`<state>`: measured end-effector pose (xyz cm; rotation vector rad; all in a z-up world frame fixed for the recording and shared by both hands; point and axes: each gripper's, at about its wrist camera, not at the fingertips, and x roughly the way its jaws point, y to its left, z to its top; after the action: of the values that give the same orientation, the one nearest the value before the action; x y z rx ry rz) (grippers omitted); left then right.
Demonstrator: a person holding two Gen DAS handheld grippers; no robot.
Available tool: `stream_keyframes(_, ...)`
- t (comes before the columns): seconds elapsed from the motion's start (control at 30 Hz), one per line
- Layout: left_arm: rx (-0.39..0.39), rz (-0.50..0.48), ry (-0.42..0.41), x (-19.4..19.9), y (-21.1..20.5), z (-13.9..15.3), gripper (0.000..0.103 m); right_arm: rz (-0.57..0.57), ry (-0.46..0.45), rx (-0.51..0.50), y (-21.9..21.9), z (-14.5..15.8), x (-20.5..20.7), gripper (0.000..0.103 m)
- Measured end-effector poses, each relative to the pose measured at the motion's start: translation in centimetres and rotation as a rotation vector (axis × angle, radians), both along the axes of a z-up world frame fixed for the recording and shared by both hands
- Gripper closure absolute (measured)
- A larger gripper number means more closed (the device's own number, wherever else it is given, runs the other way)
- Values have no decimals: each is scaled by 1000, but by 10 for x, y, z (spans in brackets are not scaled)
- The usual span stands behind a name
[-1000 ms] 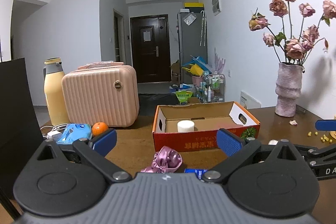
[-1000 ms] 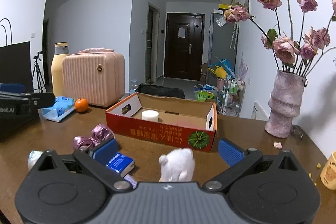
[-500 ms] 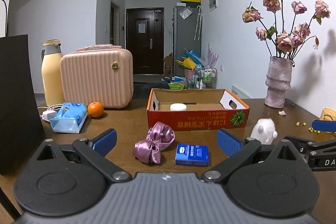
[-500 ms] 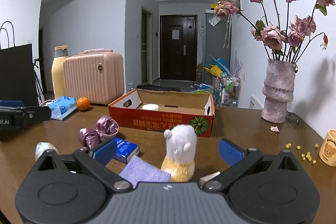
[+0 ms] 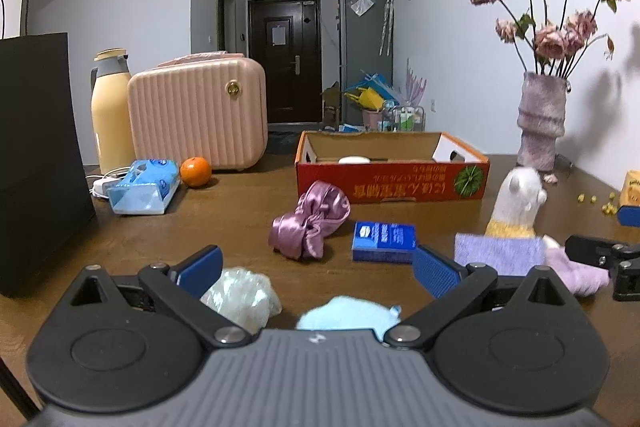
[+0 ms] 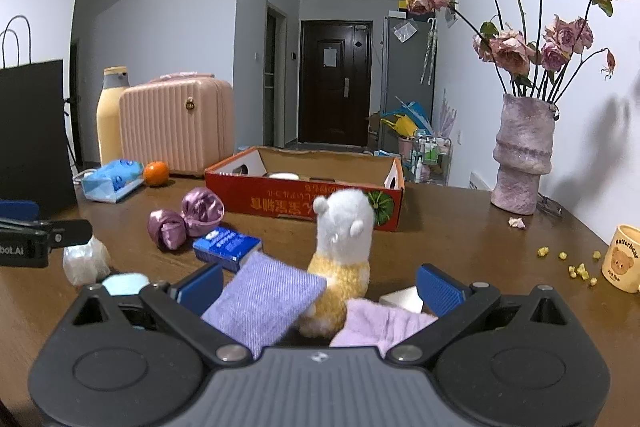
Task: Organize soft objects
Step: 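Withdraw both open grippers from the box back over the table items, then lower the right gripper onto the purple cloth bag and close on it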
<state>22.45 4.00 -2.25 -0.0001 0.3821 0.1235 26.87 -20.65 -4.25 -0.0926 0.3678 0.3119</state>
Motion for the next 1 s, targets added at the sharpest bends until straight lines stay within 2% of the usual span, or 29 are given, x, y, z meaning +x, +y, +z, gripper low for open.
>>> stream_keyframes(0.33, 19, 0, 31, -6, 1, -25, 0, 28, 25, -22, 9, -16, -8, 0)
stream_keyframes(0.63, 13, -8, 36, -5, 6, -34, 0, 39, 53, -30, 19, -23, -3, 0)
stream_keyframes(1.0, 41, 5, 2, -12, 16, -38, 0, 81, 85, -65, 47, -32, 4, 1)
